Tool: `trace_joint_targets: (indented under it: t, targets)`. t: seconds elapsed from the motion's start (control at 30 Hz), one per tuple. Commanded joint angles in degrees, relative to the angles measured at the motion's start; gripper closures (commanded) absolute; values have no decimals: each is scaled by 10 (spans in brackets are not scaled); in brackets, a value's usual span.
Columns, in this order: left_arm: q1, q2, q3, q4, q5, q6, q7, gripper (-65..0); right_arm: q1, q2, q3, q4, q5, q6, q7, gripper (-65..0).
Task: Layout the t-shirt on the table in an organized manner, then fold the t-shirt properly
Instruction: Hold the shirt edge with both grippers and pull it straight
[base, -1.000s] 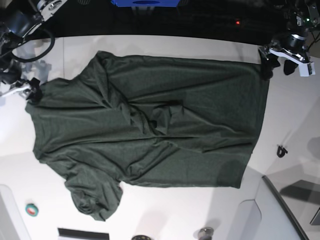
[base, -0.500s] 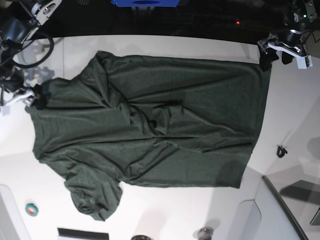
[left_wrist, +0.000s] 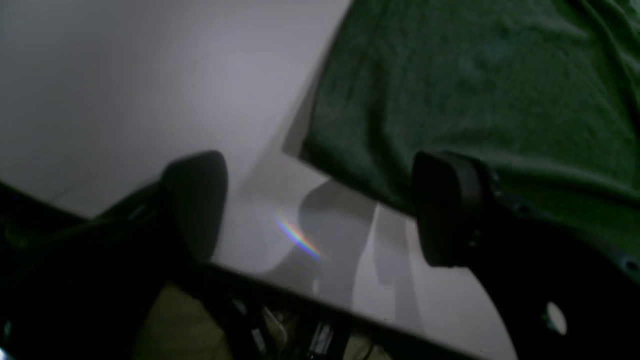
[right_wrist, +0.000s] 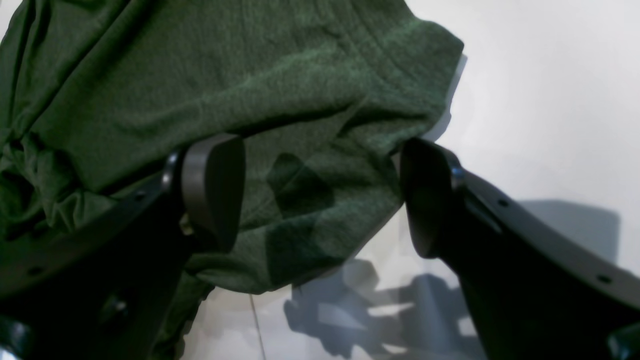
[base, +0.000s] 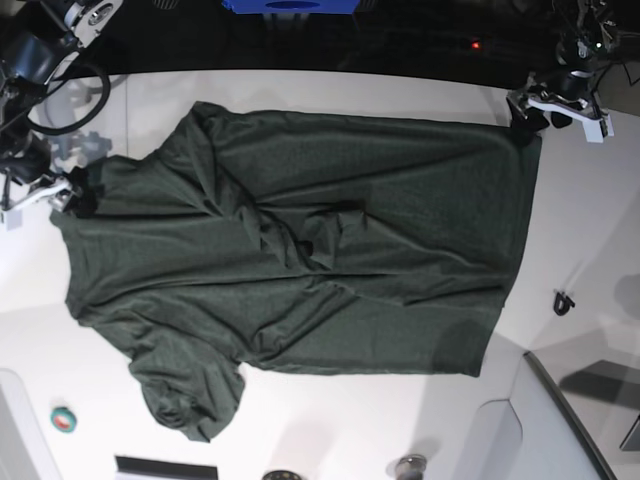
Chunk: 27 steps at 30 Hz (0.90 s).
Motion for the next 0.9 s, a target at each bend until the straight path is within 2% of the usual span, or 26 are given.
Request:
trace_joint_targets:
  t: [0.0, 0.3, 0.47, 0.53, 0.7, 0.87]
  targets:
    - [-1, -3, -3, 8, -6, -5, -9, -556, 1, 5, 0, 3, -14, 0, -16, -452]
    - [-44, 2, 15, -73, -6, -5, -8, -555, -1, 7, 0, 3, -14, 0, -16, -447]
    - [-46, 1, 58, -77, -6, -5, -9, -540, -7, 8, 0, 3, -14, 0, -16, -360]
    - [-55, 1, 63, -79, -6, -5, -9, -466, -8, 9, 0, 3, -14, 0, -16, -351]
    - [-65, 2, 63, -91, -6, -5, -9, -214, -8, 10, 0, 3, -14, 0, -16, -351]
    - [-66, 1, 63, -89, -6, -5, -9, -16, -9, 10, -1, 3, -16, 0, -16, -350]
